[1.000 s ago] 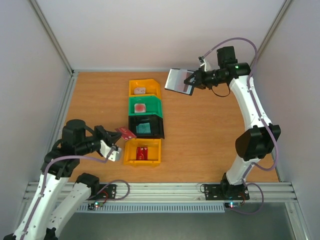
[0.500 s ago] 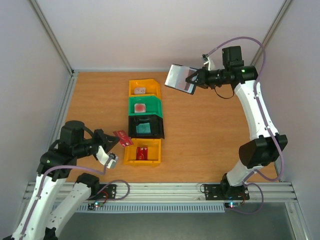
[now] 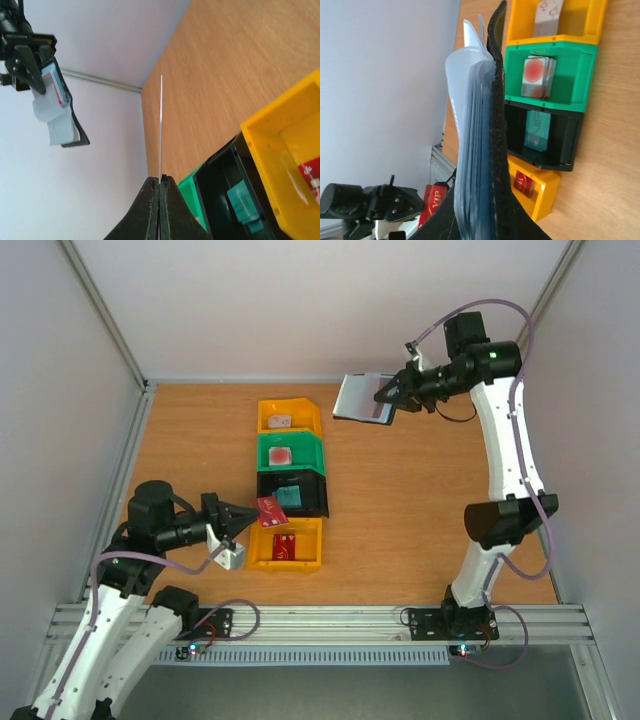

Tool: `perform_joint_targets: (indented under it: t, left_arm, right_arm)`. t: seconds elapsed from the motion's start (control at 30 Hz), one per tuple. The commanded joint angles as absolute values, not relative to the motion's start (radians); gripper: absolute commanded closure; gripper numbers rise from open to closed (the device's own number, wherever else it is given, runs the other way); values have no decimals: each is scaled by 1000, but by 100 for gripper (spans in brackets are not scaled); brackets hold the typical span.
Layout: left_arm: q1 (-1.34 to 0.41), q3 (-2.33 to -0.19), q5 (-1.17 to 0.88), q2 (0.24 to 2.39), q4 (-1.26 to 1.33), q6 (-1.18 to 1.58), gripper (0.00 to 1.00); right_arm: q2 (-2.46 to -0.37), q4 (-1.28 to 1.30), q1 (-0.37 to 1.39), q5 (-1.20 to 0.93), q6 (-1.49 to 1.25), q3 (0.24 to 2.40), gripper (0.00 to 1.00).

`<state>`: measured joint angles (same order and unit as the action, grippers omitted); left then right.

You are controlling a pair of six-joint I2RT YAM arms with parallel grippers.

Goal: Take the credit cards out of the card holder

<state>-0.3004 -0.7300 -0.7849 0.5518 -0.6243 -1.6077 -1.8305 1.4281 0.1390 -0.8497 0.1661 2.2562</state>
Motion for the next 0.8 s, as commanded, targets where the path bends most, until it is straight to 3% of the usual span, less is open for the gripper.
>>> perform_joint_targets:
  t: [0.0, 0.2, 0.37, 0.57, 0.77]
  left_arm:
    - [-296, -734, -900, 558, -548, -1457, 100]
    - [-298, -944, -652, 668, -813, -1277, 100]
    - [-374, -1178, -481, 808, -1140, -1170, 100]
    - [-528, -1518, -98, 1101, -1396, -685, 100]
    - [-558, -1835, -38, 1348, -1648, -410, 100]
  right_arm:
    - [-1954, 1836, 134, -937, 262, 2437, 99]
    - [-1879, 1842, 64, -802, 267, 2385, 99]
    - [-1827, 1843, 40, -835, 261, 2337, 99]
    - [-1769, 1841, 40, -808, 257, 2297, 99]
    - [-1743, 1831, 43, -770, 206, 2223, 99]
